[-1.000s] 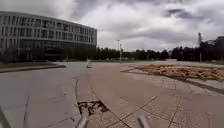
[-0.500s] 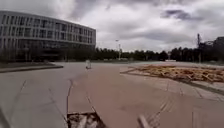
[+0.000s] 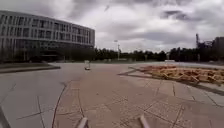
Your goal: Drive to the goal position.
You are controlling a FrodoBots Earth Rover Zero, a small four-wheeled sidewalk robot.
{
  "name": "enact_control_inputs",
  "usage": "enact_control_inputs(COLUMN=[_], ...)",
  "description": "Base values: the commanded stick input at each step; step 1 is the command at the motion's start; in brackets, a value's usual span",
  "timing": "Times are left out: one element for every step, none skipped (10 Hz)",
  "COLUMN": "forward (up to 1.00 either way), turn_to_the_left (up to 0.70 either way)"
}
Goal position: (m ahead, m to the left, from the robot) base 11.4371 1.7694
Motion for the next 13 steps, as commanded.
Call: enact_control_inputs(forward=[0.7,0.7,0.7,0.7,0.7,0.7,0.7,0.7,0.7,0.7,0.7,0.7,0.7], turn_to_the_left=[0.11,0.36,0.36,0.36,0.36,0.36,0.12,0.01,0.01,0.01,0.01,0.01,0.01])
